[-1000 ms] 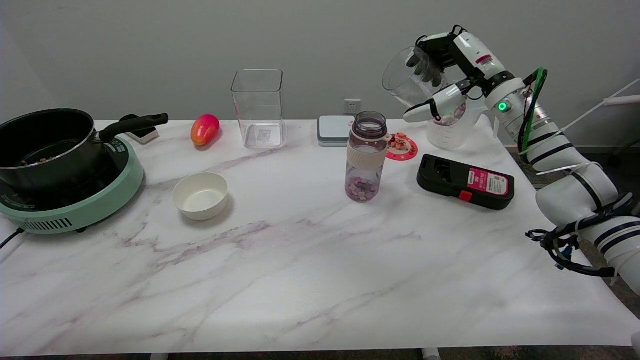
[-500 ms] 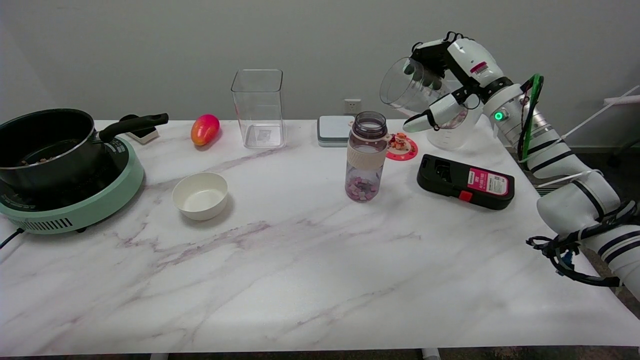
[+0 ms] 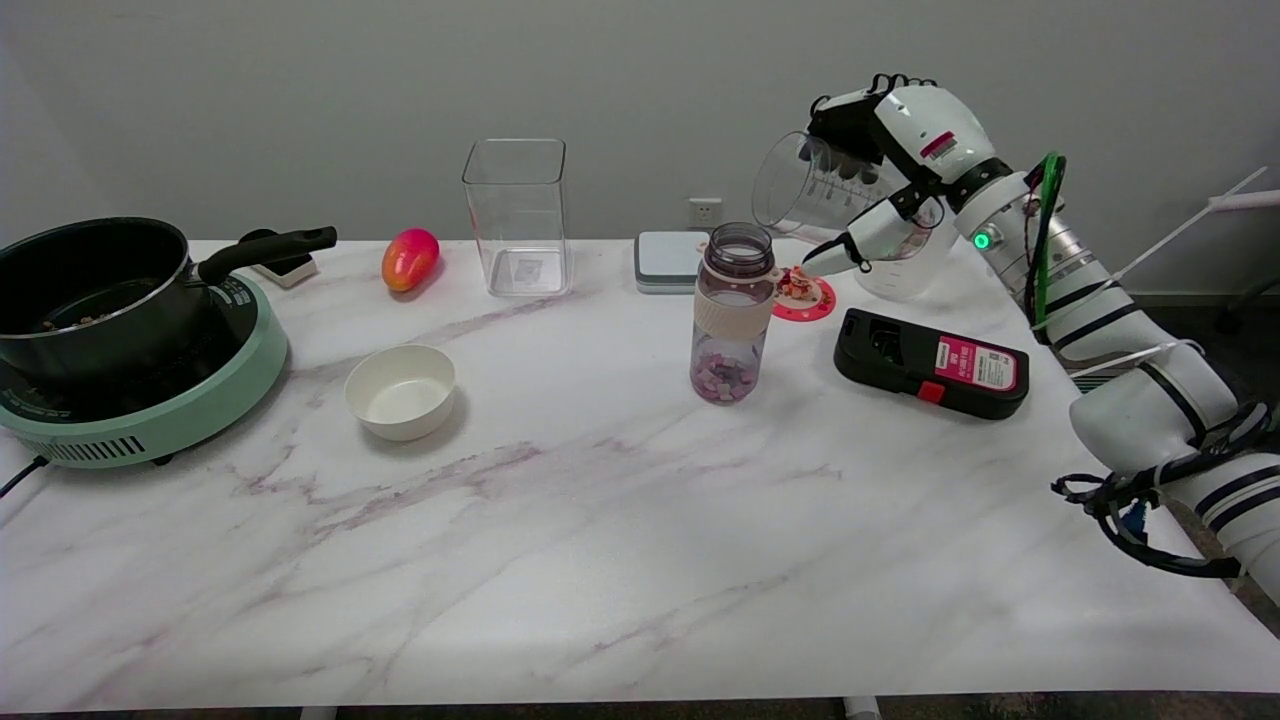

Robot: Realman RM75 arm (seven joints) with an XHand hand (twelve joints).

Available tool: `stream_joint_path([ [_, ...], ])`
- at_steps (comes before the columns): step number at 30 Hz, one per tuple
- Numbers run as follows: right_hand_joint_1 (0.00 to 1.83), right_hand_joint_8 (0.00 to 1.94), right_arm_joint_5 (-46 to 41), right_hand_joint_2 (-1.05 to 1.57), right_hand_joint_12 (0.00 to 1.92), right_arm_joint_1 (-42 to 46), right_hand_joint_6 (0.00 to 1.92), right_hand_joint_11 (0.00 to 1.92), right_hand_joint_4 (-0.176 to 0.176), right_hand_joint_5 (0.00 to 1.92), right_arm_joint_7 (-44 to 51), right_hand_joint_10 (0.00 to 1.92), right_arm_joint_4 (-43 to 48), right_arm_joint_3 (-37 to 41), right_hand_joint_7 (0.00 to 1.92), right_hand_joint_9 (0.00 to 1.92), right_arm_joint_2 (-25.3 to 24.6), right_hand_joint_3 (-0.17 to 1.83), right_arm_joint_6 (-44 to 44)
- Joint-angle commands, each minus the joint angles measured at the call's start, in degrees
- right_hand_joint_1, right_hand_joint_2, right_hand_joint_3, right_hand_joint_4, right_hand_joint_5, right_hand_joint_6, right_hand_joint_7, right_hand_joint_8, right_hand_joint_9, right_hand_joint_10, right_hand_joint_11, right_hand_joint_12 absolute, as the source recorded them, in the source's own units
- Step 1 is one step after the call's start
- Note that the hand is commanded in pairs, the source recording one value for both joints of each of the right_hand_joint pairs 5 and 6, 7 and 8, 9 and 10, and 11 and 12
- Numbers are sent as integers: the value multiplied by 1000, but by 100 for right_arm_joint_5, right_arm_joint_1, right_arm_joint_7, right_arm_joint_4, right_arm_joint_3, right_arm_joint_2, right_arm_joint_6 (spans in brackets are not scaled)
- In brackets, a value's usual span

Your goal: Pour the contents of the measuring cup into the bottle.

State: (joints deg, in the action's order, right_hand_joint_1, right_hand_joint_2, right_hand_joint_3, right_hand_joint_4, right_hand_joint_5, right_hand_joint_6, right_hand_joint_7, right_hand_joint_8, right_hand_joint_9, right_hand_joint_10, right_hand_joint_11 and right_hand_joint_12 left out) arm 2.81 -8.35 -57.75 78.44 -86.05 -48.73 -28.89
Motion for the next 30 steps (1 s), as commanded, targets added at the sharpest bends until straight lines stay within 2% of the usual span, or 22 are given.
stream_joint_path([
  [1,1287,1920,558,1571,1693,-78,1920,1693,0,1920,244,1906,176,-20,1920,1906,17,294,208],
  [10,1286,1920,1106,1570,1677,-206,1920,1677,0,1920,196,1900,268,0,1920,1900,129,297,244],
  [30,1345,1920,1494,1493,1645,-310,1920,1645,0,1920,108,1875,432,-84,1920,1875,209,334,408],
])
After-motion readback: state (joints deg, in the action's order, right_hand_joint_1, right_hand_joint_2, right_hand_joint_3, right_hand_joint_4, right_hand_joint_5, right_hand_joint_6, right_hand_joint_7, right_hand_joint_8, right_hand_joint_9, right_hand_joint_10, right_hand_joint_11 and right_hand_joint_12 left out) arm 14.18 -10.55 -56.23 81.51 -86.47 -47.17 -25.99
